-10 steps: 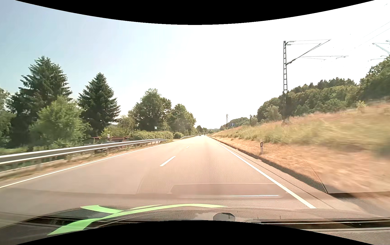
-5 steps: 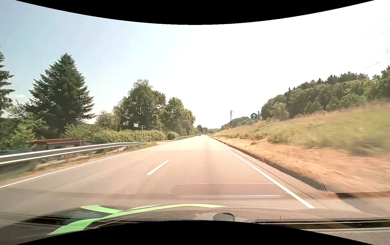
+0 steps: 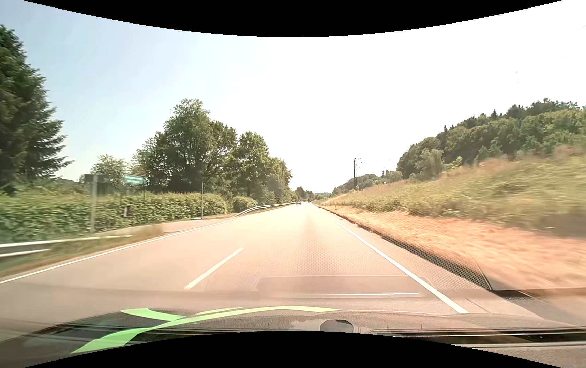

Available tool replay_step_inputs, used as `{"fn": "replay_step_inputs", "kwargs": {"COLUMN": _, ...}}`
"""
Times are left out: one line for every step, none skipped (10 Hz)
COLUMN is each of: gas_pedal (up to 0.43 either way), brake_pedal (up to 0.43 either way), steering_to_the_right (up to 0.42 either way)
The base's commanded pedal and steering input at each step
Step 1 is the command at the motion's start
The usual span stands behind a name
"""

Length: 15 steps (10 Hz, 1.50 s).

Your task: Follow the waypoints while adhering to traffic rules and regulations

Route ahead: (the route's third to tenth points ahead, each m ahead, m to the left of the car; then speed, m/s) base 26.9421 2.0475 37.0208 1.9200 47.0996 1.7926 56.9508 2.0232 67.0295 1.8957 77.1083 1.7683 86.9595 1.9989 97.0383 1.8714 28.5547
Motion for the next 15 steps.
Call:
{"fn": "replay_step_inputs", "kwargs": {"gas_pedal": 0.280, "brake_pedal": 0.000, "steering_to_the_right": -0.003}}
{"fn": "replay_step_inputs", "kwargs": {"gas_pedal": 0.280, "brake_pedal": 0.000, "steering_to_the_right": -0.003}}
{"fn": "replay_step_inputs", "kwargs": {"gas_pedal": 0.280, "brake_pedal": 0.000, "steering_to_the_right": -0.003}}
{"fn": "replay_step_inputs", "kwargs": {"gas_pedal": 0.280, "brake_pedal": 0.000, "steering_to_the_right": -0.003}}
{"fn": "replay_step_inputs", "kwargs": {"gas_pedal": 0.280, "brake_pedal": 0.000, "steering_to_the_right": -0.004}}
{"fn": "replay_step_inputs", "kwargs": {"gas_pedal": 0.280, "brake_pedal": 0.000, "steering_to_the_right": -0.004}}
{"fn": "replay_step_inputs", "kwargs": {"gas_pedal": 0.280, "brake_pedal": 0.000, "steering_to_the_right": -0.004}}
{"fn": "replay_step_inputs", "kwargs": {"gas_pedal": 0.280, "brake_pedal": 0.000, "steering_to_the_right": -0.004}}
{"fn": "replay_step_inputs", "kwargs": {"gas_pedal": 0.287, "brake_pedal": 0.000, "steering_to_the_right": -0.004}}
{"fn": "replay_step_inputs", "kwargs": {"gas_pedal": 0.287, "brake_pedal": 0.000, "steering_to_the_right": -0.003}}
{"fn": "replay_step_inputs", "kwargs": {"gas_pedal": 0.287, "brake_pedal": 0.000, "steering_to_the_right": -0.003}}
{"fn": "replay_step_inputs", "kwargs": {"gas_pedal": 0.299, "brake_pedal": 0.000, "steering_to_the_right": -0.003}}
{"fn": "replay_step_inputs", "kwargs": {"gas_pedal": 0.311, "brake_pedal": 0.000, "steering_to_the_right": -0.002}}
{"fn": "replay_step_inputs", "kwargs": {"gas_pedal": 0.311, "brake_pedal": 0.000, "steering_to_the_right": -0.003}}
{"fn": "replay_step_inputs", "kwargs": {"gas_pedal": 0.311, "brake_pedal": 0.000, "steering_to_the_right": -0.002}}
